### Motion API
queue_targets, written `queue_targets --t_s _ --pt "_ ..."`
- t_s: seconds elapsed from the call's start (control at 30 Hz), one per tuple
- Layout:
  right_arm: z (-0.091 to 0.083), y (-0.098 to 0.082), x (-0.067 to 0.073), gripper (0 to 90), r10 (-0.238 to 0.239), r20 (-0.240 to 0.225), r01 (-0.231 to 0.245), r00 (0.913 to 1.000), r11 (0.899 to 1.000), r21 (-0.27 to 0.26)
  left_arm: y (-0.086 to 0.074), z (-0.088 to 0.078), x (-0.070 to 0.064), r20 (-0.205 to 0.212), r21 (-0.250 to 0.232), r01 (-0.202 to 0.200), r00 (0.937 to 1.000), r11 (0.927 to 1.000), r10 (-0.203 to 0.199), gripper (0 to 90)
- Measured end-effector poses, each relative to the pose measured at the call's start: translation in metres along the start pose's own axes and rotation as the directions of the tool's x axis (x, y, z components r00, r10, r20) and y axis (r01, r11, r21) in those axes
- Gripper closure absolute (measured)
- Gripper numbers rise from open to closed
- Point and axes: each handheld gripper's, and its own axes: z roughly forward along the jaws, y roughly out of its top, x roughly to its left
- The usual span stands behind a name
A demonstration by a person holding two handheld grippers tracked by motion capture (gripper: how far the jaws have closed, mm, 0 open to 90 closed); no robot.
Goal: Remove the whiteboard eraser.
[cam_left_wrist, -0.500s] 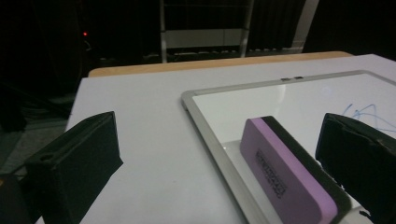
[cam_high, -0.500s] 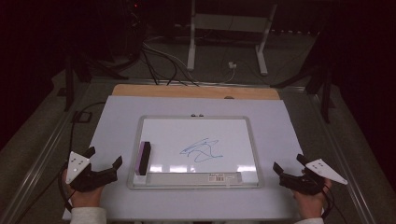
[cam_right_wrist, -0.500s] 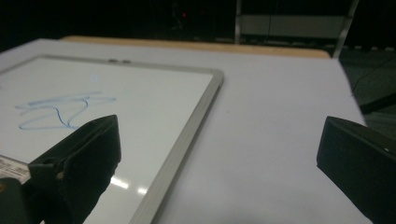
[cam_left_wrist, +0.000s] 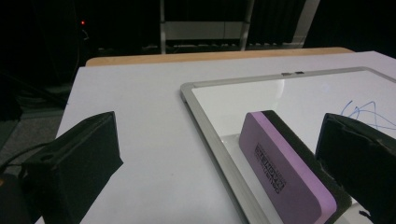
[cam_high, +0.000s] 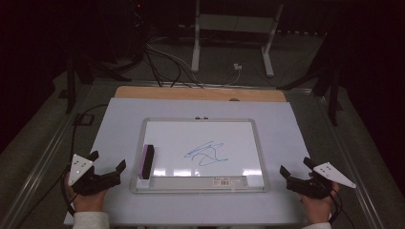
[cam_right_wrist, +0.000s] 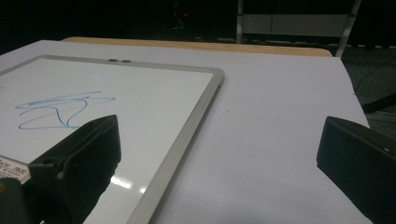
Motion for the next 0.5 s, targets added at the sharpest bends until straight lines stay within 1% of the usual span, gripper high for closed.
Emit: queue_targets --t_s 0.2,0.43,0.5 --pt "0.000 0.000 0.000 0.1 -0.004 0.000 0.004 1.0000 1.000 -0.003 0.003 0.004 -0.003 0.031 0.020 0.009 0.9995 0.9998 -0.010 1.2" --pt "0.000 0.000 0.000 0.1 0.000 0.003 0.000 1.0000 1.000 -0.001 0.006 0.014 -0.009 0.065 0.058 -0.006 0.9979 0.9983 0.003 1.2" --pt "0.001 0.000 0.000 0.1 0.000 0.003 0.000 1.0000 1.000 0.000 0.007 0.018 -0.011 0.075 0.061 -0.011 0.9972 0.9981 0.007 1.2"
